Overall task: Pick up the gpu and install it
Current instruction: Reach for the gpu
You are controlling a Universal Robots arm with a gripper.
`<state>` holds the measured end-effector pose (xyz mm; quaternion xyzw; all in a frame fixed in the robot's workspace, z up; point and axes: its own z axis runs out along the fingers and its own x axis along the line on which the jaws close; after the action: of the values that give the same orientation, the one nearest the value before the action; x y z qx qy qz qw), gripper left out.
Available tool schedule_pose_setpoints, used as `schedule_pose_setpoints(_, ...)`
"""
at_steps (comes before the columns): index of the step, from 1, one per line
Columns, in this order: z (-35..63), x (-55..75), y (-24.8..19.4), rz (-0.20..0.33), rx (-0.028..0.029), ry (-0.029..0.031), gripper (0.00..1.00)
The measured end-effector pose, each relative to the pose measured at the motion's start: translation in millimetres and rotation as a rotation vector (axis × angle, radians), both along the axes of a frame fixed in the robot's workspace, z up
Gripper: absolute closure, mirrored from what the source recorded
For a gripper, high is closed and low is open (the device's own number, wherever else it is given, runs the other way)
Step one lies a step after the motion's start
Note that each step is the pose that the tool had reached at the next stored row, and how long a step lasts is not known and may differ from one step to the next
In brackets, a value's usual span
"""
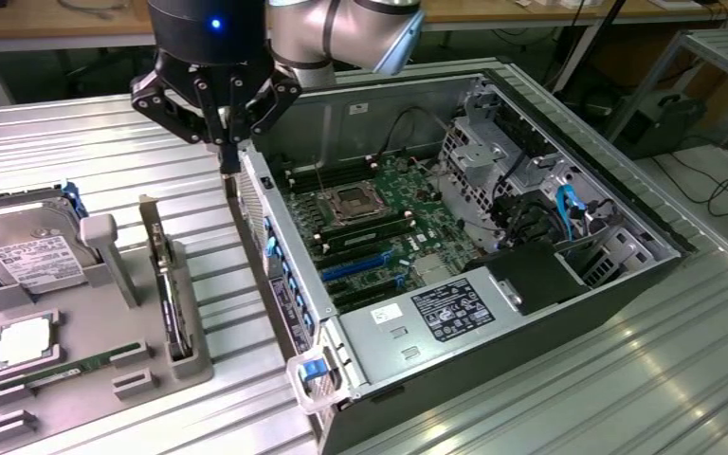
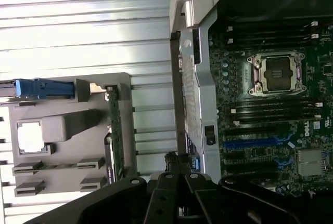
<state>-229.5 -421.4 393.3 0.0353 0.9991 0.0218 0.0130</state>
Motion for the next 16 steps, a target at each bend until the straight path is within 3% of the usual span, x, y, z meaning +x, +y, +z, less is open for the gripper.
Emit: schedule_pose_setpoints(16, 0.1, -31.9, -3.7, 0.004, -0.0001, 0.0001, 0.89)
